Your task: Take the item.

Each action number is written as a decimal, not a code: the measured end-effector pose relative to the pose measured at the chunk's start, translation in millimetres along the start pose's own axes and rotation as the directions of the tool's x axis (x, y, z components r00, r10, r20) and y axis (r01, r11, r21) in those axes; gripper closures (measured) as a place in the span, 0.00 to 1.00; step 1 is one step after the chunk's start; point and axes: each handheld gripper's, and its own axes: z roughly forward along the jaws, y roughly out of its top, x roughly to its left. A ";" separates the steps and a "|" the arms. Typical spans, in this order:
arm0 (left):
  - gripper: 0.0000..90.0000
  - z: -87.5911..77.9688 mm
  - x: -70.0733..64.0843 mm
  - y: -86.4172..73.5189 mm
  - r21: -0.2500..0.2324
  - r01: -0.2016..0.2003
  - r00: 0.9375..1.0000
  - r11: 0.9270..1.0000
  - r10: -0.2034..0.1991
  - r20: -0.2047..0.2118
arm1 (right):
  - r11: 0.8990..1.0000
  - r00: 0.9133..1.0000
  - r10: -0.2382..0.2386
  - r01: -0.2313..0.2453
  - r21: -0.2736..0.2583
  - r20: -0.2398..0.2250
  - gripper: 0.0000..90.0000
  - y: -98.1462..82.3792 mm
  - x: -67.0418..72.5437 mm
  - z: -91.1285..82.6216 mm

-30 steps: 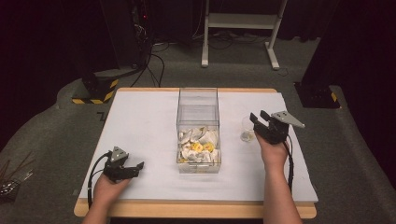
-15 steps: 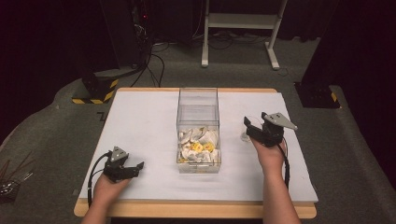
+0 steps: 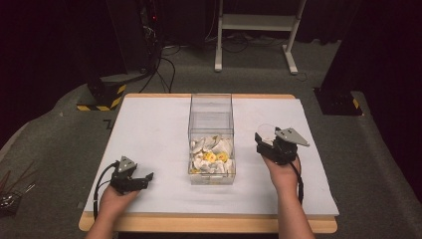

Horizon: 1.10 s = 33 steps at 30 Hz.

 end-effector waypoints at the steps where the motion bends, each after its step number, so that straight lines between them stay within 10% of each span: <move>1: 0.25 0.0 0.0 0.0 0.000 0.000 1.000 1.000 0.000 0.000 | 1.000 1.000 -0.003 0.003 0.005 0.002 0.27 -0.8 1.5 -1.2; 18: 0.25 0.0 0.1 0.1 0.001 -0.002 1.000 1.000 0.002 0.000 | 0.995 0.999 -0.044 0.042 0.092 0.018 0.27 -37.2 20.6 -20.6; 33: 0.26 -0.1 -0.8 -0.3 -0.003 0.000 1.000 1.000 0.000 0.003 | 0.958 0.999 -0.040 0.032 0.285 0.024 0.25 -93.8 4.6 -29.6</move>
